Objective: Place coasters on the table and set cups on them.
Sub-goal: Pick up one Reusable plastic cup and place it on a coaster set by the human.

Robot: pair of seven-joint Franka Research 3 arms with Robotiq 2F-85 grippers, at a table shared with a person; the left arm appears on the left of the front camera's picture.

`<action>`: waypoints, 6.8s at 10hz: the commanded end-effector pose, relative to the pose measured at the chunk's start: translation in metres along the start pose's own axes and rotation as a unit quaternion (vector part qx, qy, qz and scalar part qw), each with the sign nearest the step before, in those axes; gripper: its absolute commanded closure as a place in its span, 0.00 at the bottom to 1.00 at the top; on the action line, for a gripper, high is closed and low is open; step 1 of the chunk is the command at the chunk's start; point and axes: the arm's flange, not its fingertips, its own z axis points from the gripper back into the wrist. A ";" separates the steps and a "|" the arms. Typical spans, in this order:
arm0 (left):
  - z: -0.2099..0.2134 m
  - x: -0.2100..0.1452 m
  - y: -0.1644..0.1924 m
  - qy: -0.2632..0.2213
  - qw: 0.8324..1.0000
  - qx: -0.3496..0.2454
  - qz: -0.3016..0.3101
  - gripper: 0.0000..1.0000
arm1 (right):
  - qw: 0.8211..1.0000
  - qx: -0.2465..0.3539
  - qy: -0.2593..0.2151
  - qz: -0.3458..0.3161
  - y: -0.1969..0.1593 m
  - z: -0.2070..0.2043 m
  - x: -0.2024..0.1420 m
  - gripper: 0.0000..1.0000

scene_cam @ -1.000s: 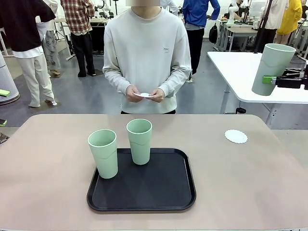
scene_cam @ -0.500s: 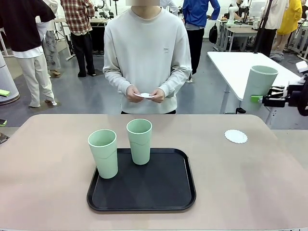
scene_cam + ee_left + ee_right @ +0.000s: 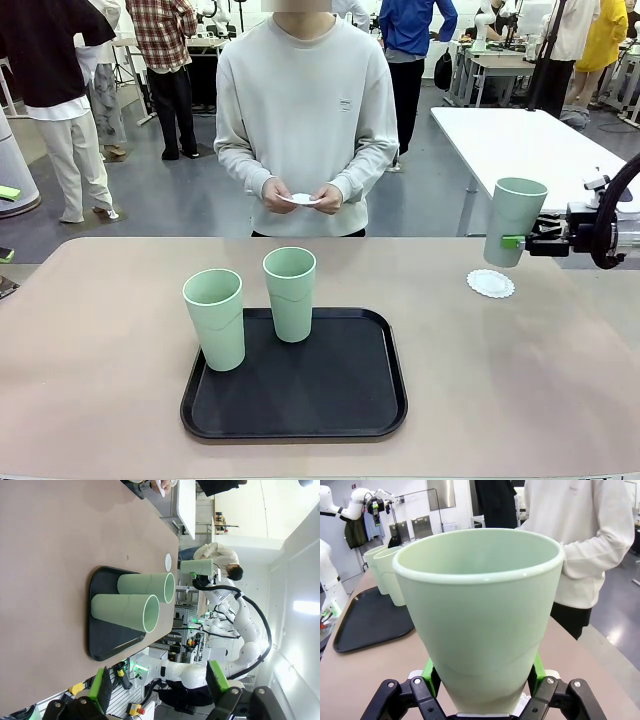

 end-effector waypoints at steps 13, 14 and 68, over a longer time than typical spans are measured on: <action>-0.001 0.001 -0.002 0.000 1.000 -0.011 -0.008 0.00 | 0.997 0.035 -0.020 0.073 -0.022 -0.018 -0.033 0.18; -0.001 0.001 -0.002 0.000 1.000 -0.011 -0.008 0.00 | 0.997 0.033 -0.018 0.071 -0.028 -0.018 -0.038 0.18; -0.001 0.001 -0.002 0.000 1.000 -0.011 -0.008 0.00 | 0.932 -0.209 0.244 -0.168 0.090 0.067 0.157 0.00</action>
